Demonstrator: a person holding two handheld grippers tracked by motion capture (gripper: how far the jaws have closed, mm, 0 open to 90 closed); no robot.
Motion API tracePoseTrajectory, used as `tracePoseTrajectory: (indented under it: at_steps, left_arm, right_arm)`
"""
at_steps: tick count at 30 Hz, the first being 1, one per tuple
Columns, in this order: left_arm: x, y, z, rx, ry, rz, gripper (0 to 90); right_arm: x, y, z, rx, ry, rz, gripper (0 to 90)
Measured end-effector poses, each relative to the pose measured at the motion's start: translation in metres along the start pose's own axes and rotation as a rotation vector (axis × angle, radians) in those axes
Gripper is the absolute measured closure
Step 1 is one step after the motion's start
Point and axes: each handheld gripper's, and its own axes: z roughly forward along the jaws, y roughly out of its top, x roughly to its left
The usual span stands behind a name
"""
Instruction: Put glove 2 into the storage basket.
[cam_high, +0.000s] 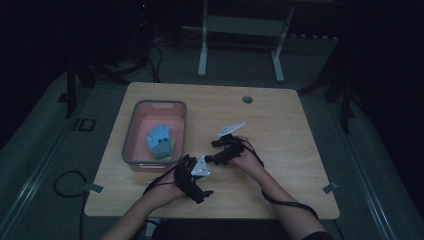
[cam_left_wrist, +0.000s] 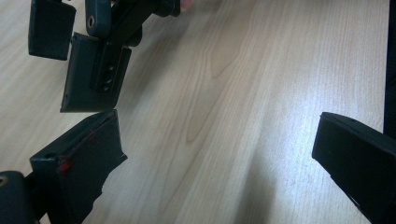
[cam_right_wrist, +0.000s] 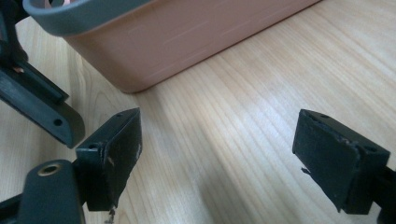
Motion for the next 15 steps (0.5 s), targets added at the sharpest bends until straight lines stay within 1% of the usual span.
tracePoseTrajectory:
  at_steps: [4, 5, 7, 8, 9, 12, 15]
  left_arm:
    - [-0.003, -0.002, 0.006, -0.003, -0.010, -0.012, 1.5]
    - [-0.004, -0.003, 0.010, -0.006, -0.018, -0.019, 1.5]
    - [-0.005, -0.004, 0.013, -0.005, -0.019, -0.021, 1.4]
    - [-0.007, -0.006, 0.016, -0.006, -0.031, -0.030, 1.4]
    - [-0.007, -0.006, 0.019, -0.004, -0.031, -0.032, 1.5]
    - [-0.009, -0.009, 0.025, -0.009, -0.036, -0.042, 1.5]
    - [-0.009, -0.012, 0.030, -0.019, -0.043, -0.063, 1.5]
  right_arm:
    - [-0.001, -0.005, 0.001, 0.003, 0.003, 0.003, 15.9]
    - [-0.001, -0.008, 0.001, 0.004, 0.001, 0.013, 16.0]
    - [-0.002, -0.009, 0.002, 0.001, -0.001, 0.016, 15.9]
    - [-0.002, -0.012, 0.001, -0.006, -0.022, 0.021, 15.9]
    - [-0.002, -0.013, 0.001, -0.007, -0.024, 0.022, 15.8]
    - [-0.003, -0.017, 0.001, -0.016, -0.050, 0.034, 15.0]
    - [-0.004, -0.022, 0.001, -0.031, -0.088, 0.049, 14.8]
